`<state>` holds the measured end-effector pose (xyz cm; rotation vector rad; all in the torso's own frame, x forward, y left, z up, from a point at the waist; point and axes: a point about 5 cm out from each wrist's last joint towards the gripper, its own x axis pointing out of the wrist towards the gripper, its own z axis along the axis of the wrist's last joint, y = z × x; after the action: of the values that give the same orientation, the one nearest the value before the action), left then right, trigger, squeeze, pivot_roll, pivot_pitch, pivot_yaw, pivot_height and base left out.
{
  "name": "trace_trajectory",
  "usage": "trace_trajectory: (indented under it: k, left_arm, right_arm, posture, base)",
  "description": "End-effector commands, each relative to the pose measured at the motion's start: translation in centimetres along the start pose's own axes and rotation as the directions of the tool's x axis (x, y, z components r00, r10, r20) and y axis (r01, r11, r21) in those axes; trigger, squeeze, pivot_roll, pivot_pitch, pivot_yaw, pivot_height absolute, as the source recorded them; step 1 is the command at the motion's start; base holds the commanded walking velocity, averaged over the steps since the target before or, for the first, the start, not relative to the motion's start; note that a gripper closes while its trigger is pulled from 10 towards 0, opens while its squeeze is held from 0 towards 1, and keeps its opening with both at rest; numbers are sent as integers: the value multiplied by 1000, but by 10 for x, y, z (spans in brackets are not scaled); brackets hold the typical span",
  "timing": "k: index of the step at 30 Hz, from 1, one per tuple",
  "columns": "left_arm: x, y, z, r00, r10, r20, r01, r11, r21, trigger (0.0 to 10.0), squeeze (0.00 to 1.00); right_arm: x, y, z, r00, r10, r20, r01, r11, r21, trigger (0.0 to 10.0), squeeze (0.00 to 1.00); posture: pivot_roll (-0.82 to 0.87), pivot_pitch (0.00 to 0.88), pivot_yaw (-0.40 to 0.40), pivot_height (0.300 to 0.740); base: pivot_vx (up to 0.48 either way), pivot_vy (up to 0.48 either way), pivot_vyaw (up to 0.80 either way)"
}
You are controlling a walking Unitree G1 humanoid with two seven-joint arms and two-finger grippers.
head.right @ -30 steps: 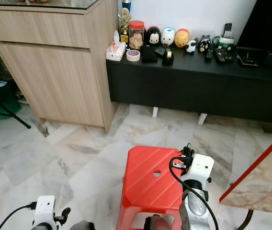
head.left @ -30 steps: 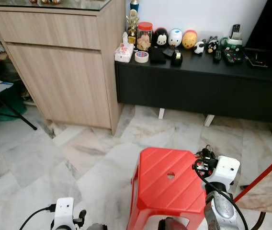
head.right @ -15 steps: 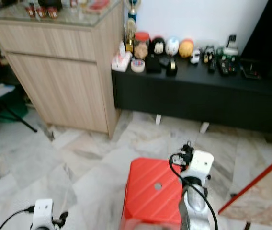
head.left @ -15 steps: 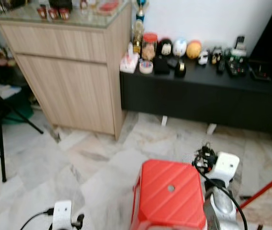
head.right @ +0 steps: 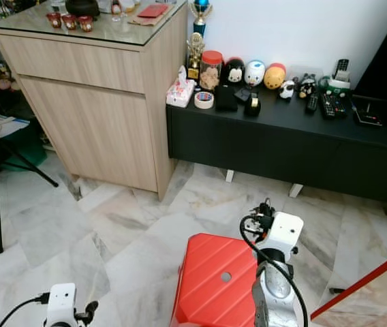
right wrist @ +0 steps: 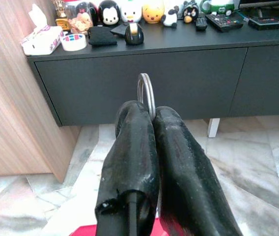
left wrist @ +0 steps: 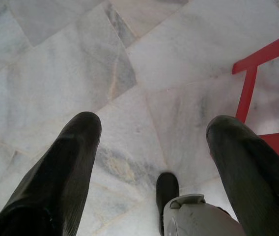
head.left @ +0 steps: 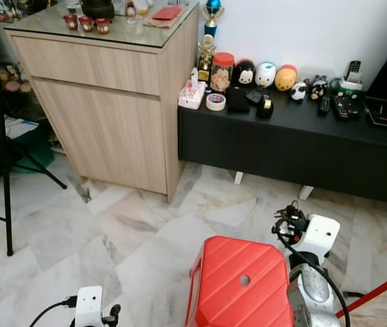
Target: Hang keys on a hook
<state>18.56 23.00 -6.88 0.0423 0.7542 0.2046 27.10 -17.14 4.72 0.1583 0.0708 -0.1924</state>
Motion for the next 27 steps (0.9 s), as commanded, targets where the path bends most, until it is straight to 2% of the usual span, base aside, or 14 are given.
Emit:
trace_trajectory:
  k: [1, 7, 27]
  left_arm:
    - [-2, -1, -9, 999, -1, -37, 0, 1000, -10, 10000, 0]
    - [-3, -1, -10, 999, -5, -40, 4, 1000, -12, 10000, 0]
    - [-1, -4, -7, 999, -22, -40, 21, 1000, -7, 10000, 0]
  right_arm:
    - [1, 5, 3, 1000, 8, 20, -8, 1000, 3, 10000, 0]
    - [3, 7, 5, 1000, 13, 23, -14, 1000, 5, 10000, 0]
    - [8, 7, 6, 1000, 9, 19, -9, 1000, 11, 10000, 0]
  posture:
    - [-8, 0, -69, 740]
    - [-10, 0, -64, 740]
    - [-20, 0, -58, 740]
  base:
    - [0, 0, 0]
    - [0, 0, 0]
    - [-305, 0, 0]
